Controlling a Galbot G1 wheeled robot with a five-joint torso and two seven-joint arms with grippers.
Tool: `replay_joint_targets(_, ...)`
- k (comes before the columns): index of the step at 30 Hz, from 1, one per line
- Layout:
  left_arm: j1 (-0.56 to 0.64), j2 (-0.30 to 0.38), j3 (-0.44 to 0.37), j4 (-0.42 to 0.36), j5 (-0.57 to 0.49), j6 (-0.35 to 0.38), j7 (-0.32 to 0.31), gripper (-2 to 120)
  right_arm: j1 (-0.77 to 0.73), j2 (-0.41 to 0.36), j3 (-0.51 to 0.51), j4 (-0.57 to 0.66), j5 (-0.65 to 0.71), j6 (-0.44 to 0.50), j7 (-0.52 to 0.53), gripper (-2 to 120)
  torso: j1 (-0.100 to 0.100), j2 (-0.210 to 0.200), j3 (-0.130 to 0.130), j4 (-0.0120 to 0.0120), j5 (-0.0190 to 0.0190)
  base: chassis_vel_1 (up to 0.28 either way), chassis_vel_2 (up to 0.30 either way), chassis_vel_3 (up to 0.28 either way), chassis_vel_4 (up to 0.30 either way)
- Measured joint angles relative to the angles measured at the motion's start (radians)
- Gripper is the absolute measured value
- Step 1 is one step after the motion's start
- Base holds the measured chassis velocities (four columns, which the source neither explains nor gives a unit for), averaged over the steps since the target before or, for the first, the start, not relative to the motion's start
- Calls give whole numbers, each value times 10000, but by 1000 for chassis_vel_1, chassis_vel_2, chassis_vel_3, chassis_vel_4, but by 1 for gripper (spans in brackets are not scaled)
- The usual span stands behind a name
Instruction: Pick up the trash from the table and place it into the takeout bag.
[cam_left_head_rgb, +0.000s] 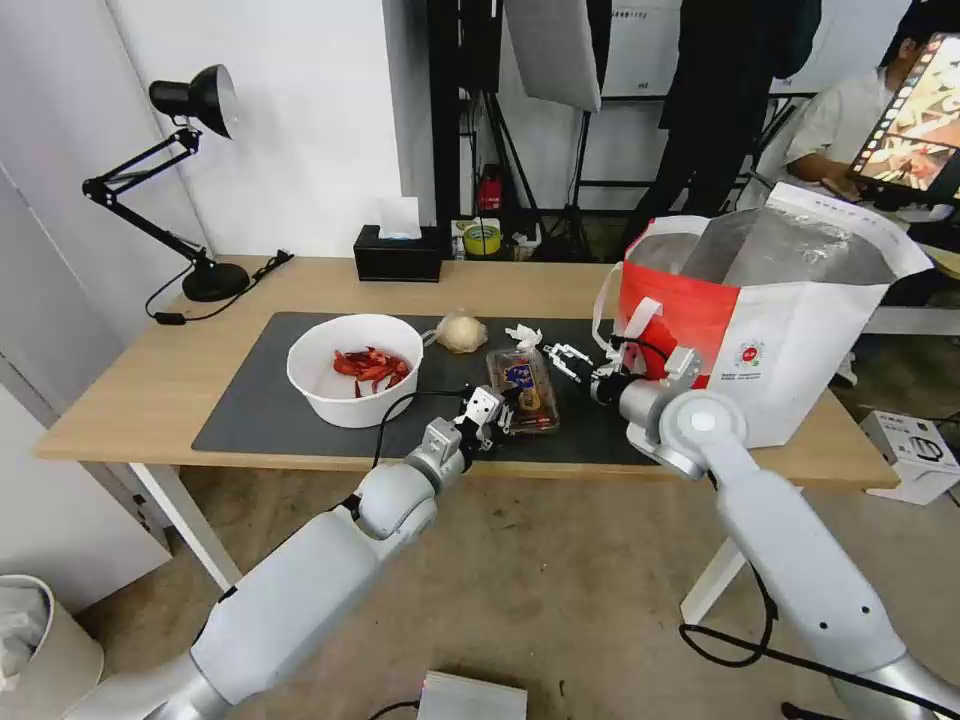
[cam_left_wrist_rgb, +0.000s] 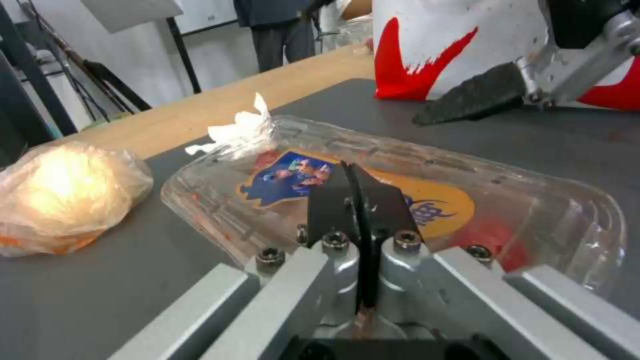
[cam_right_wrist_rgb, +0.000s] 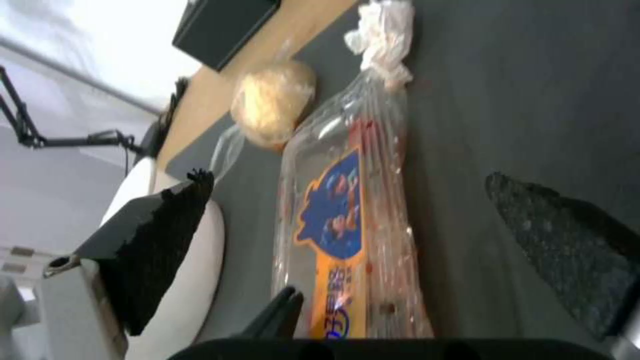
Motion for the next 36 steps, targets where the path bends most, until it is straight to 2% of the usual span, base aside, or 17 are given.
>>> replay_joint_targets(11, -11, 54, 34, -55, -73, 15, -123, 0, 310, 233, -310, -244, 65, -688, 162, 100, -1, 1, 0, 0, 0, 0, 0, 0, 0)
replay_joint_targets(36, 142, -39, 4, -286, -101, 24, -260, 0, 1320, 741, -1050, -1434, -391, -1138, -29, 100, -1, 1, 0, 0, 0, 0, 0, 0, 0)
